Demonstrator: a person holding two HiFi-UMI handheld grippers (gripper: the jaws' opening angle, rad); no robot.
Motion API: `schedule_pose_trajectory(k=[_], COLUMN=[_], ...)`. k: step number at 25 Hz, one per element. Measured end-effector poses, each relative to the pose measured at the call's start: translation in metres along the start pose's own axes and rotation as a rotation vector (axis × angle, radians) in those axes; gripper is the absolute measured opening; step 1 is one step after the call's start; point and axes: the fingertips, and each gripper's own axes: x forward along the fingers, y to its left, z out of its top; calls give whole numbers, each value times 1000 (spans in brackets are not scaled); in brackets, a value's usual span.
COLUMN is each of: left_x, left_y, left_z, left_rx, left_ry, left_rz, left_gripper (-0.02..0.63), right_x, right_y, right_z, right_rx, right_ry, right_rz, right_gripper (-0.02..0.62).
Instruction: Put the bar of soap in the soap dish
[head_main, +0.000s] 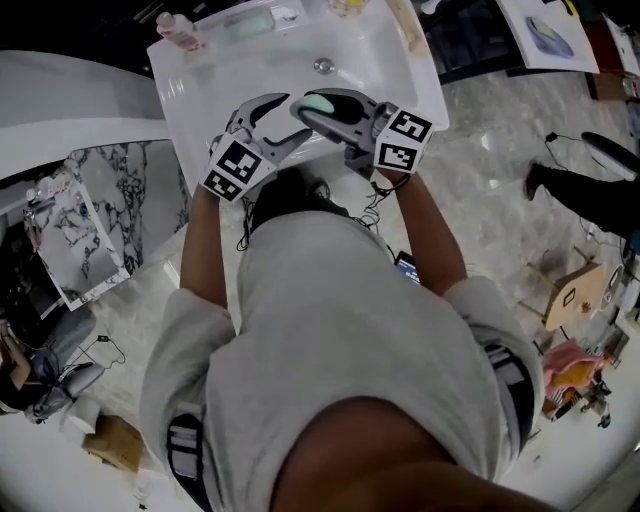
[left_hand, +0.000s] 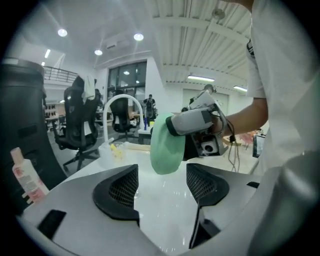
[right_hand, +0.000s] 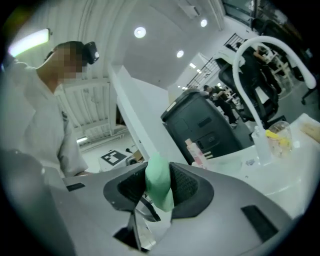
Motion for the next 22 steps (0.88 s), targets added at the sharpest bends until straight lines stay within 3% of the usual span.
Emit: schedule_pose_trajectory(k=[4, 8, 15, 22], left_x=[-5, -13, -20, -22], left_y=[0, 4, 22, 39], left_z=[2, 9, 11, 16], left_rx=[-3, 33, 82, 79], left_ry=[-48, -102, -169, -248], left_rz=[-159, -266, -320, -327], left_gripper=[291, 250, 158, 152], right_x=[13, 24, 54, 70], right_y=[17, 22, 6, -2], right_z=[-4, 1, 1, 10], right_rx=[-141, -144, -140, -181], right_ry=[91, 117, 137, 162], right_rz=[168, 273, 260, 248], right_gripper=[127, 127, 127, 129])
